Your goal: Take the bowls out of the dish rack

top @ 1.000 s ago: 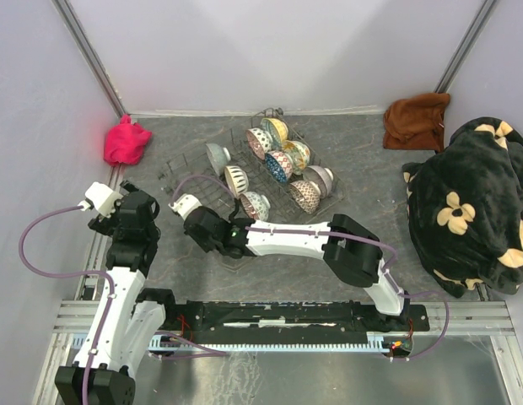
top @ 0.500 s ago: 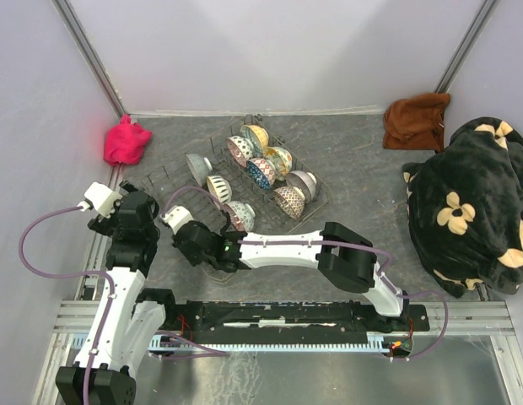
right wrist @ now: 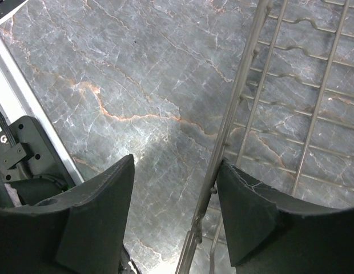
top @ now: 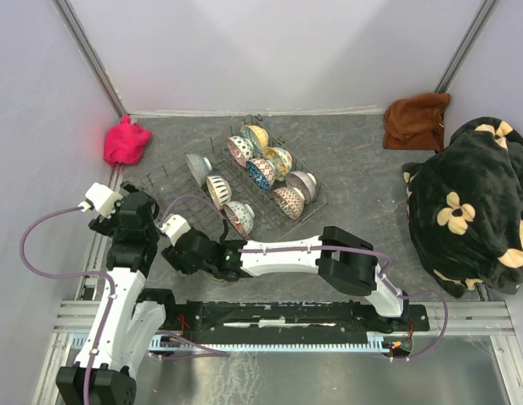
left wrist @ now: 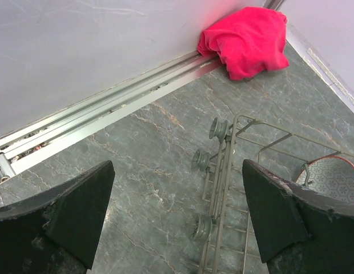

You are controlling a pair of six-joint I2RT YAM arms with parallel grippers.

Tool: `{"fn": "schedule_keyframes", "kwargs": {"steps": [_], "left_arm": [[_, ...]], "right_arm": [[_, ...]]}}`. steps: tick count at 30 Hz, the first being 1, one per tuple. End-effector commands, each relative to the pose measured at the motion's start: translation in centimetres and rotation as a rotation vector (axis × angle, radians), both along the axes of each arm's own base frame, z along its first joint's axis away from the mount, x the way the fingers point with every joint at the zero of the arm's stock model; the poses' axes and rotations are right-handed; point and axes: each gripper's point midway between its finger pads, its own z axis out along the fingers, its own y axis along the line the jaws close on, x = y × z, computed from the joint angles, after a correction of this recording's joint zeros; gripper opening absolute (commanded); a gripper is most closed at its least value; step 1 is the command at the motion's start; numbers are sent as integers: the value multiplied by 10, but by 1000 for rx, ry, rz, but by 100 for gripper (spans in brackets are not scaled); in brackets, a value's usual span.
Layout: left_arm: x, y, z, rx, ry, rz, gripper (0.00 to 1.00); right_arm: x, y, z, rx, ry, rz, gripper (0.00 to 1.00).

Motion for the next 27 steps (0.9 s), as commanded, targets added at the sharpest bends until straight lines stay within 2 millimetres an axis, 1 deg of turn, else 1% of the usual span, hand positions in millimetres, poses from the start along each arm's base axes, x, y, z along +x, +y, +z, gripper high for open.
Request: {"fn": "schedule_keyframes", "kwargs": {"steps": [1,4,8,14,17,19,23,25,27], "left_arm": [[1,5,15,-4,-72,32,99],[0,6,18,-6,-85,39,99],[-2,6,21,-8,-101,41,99],[-1,5,19,-11,-103,34,99],[1,5,19,-7,-100,24,99],[4,2,18,-10,-95,8,99],[13,-7,12,-23,-77,-56,99],[21,-15,9,-37,-67,-111,99],[30,-25,5,-55,-59,-176,99]], "right_arm": [[-16,8,59,151,-41,23,68],[-9,-1,61,148,-54,-2,68],[-2,-13,70,168,-64,-19,69],[5,-33,96,188,-110,-35,70],[11,-48,109,192,-139,-61,70],[20,-62,120,195,-166,-105,71],[50,-95,128,91,-234,-209,72],[67,-113,127,1,-281,-268,72],[85,-131,120,-102,-315,-329,72]]}}
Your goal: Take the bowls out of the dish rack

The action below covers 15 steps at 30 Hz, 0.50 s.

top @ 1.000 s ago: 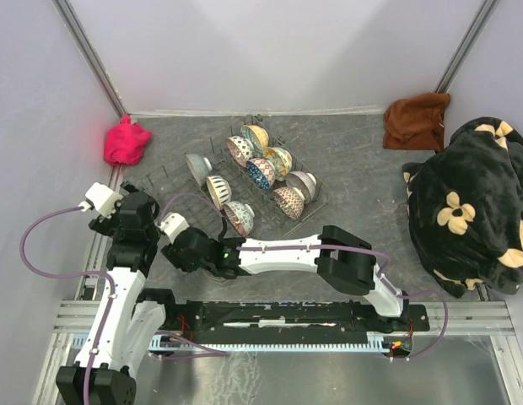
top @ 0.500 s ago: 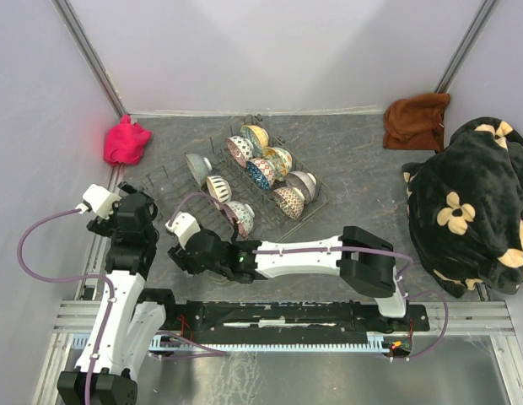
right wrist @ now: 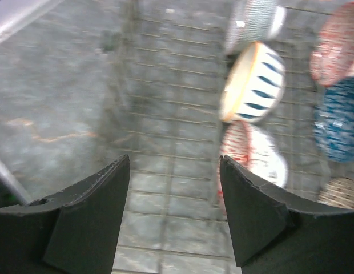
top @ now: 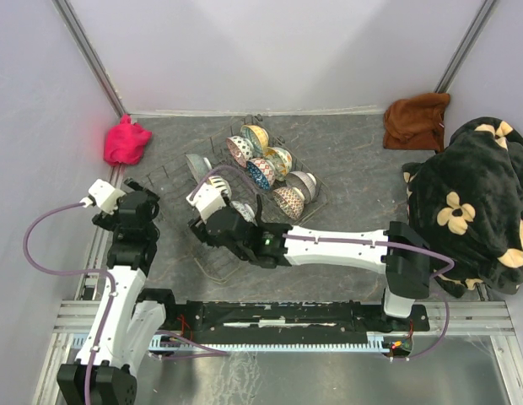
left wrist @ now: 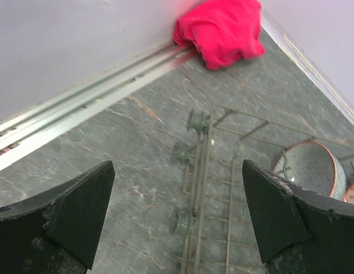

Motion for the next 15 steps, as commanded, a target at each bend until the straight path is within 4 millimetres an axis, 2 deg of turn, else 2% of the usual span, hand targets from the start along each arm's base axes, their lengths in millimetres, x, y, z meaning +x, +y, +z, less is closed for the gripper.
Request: {"fn": "schedule_keyframes", "kwargs": {"steps": [1,4,6,11,15], "left_arm": [[24,-21,1,-33,-25,-141,99],[35,-33,-7,-54,-1,-211,99],[40,-39,-10,-64,8,-244,99],[41,-43,-9,-68,6,-274,99],[41,-44,-8,-69,5,-281,99]], "right_arm": [[51,-50,11,-197,-110,-204,72],[71,-70,-9,-353,-147,-295,72],[80,-76,-18,-429,-176,-332,72],[86,-62,-45,-514,-160,-293,71],[89,-59,-58,-564,-163,-305,70]]}}
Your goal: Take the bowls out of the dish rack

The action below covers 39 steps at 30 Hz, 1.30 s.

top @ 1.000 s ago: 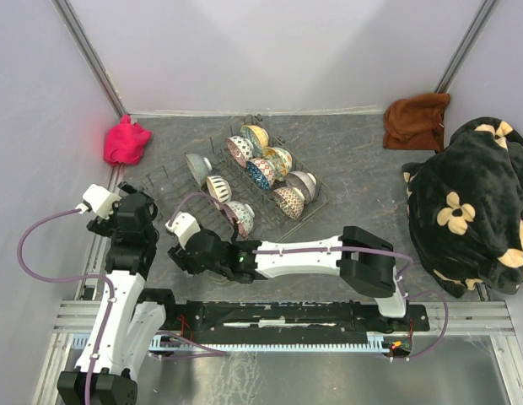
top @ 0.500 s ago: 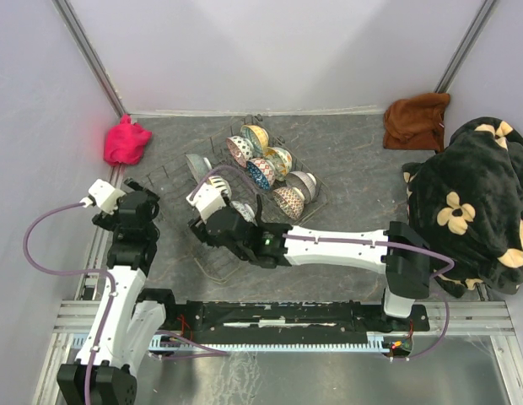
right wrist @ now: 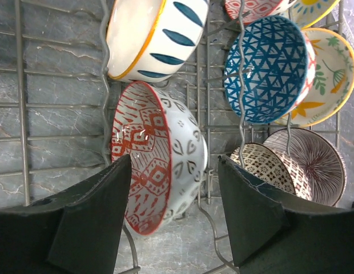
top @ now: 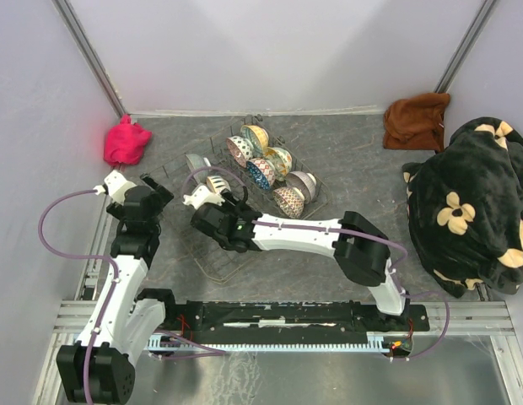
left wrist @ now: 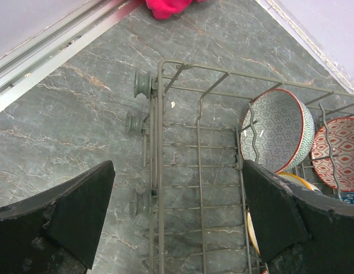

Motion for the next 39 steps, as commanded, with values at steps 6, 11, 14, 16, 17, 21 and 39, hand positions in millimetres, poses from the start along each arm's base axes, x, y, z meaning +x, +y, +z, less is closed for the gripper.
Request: {"fn": "schedule_keyframes", "kwargs": {"steps": [6,11,14,16,17,21,39], "left_arm": [[7,-1,15,22,-58,-27,99],[8,-2,14,18,-62,-26,99],[7,-1,14,19,-61,-23,99],[7,0,14,20,-59,-20,99],[7,0,14,22,-58,-19,99],[6,0,13,19,-61,-14,99],[7,0,10,13,-65,-10,99]], "right_arm": [[10,4,6,-70,-61,-50,64],[12,1,7,-99,-99,-75,56],[13,-1,7,-118,-120,-88,51],[14,-3,6,-132,-129,-94,47],[14,-3,6,-138,-134,-96,45],[14,-5,6,-165,-160,-108,37],[8,-8,16,-300,-347,-181,1]]}}
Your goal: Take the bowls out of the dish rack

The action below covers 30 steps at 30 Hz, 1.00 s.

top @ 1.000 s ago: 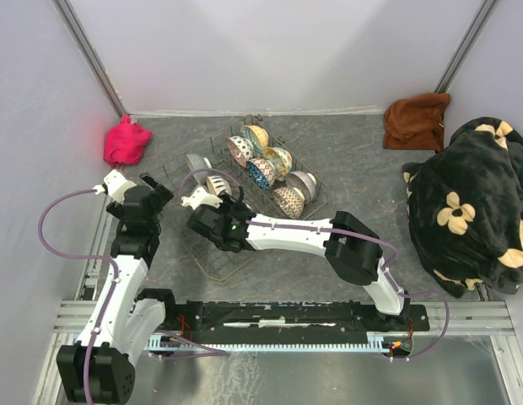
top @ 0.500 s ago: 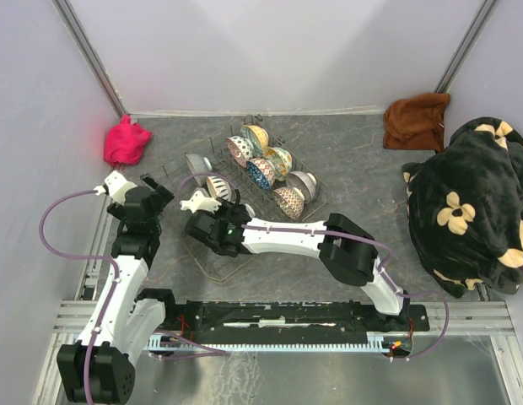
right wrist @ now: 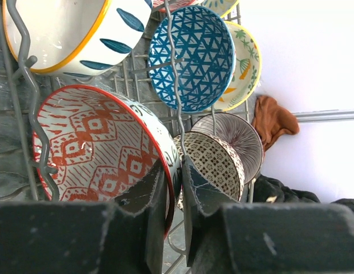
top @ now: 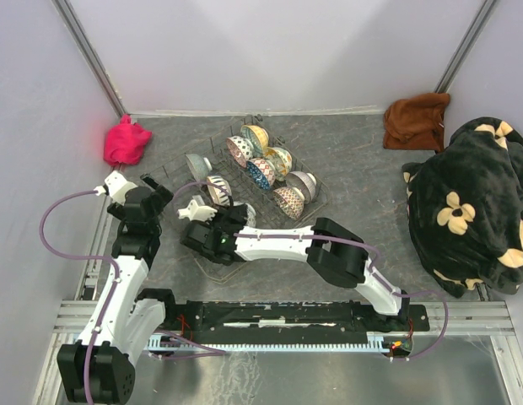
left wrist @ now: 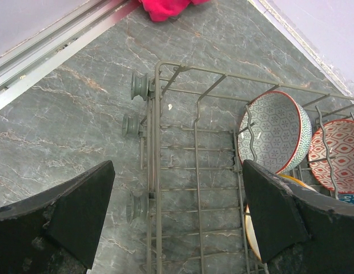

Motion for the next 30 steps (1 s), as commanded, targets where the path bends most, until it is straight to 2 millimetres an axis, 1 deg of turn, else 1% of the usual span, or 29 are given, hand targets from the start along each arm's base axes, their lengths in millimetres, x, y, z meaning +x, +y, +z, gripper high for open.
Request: {"fn": "schedule_keyframes", "kwargs": {"steps": [1,5,7,12,19,25,30], "left_arm": [[4,1,10,14,-47,-4,99],[5,1,10,12,-50,-3,99],[5,1,10,12,-49,-4,99],[5,1,8,9,-46,-4,99],[5,0,9,4,-51,-6,99],[4,-1,9,0,-53,-9,99],[2,-2,14,-4,-64,-17,99]], "right_arm": [[-3,9,25,47,-96,-24,1],[-6,8,35,62,-115,-19,1],[-8,8,45,79,-127,-15,1],[-12,6,62,88,-146,-13,1],[-17,-6,83,129,-161,-20,1],[-20,-14,100,210,-144,-7,1],[-19,-28,130,289,-135,3,1]]}}
